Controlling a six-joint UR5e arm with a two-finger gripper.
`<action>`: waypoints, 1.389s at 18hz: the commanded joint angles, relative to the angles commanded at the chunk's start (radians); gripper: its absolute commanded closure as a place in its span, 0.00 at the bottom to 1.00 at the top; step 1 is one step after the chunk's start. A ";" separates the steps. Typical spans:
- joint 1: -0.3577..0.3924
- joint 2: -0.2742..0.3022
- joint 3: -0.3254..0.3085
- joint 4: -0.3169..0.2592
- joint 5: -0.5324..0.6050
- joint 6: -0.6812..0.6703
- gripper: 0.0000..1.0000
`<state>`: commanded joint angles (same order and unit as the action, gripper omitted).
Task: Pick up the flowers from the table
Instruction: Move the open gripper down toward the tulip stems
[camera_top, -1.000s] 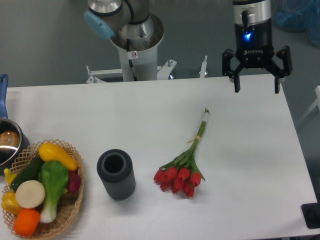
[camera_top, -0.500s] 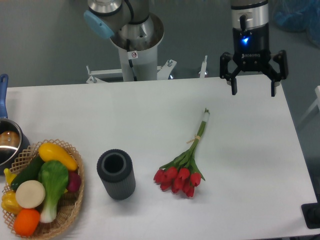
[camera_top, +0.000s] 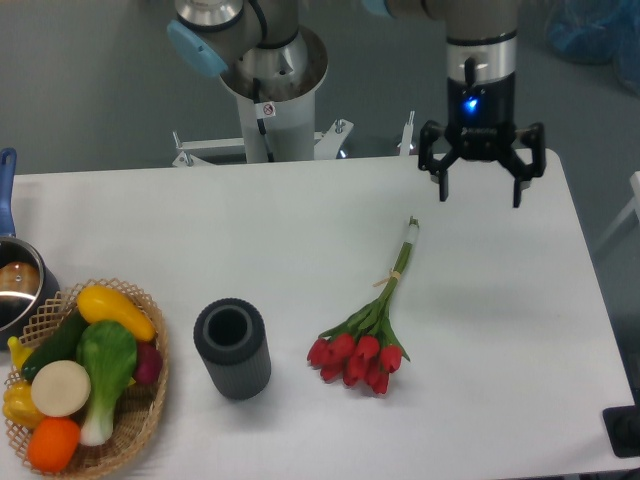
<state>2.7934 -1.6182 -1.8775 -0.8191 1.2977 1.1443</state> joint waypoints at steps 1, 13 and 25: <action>-0.002 -0.006 -0.003 -0.002 0.003 0.002 0.00; -0.084 -0.222 -0.009 0.002 0.136 0.005 0.00; -0.098 -0.316 -0.023 0.003 0.149 0.047 0.00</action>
<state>2.6952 -1.9343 -1.9006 -0.8161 1.4465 1.1918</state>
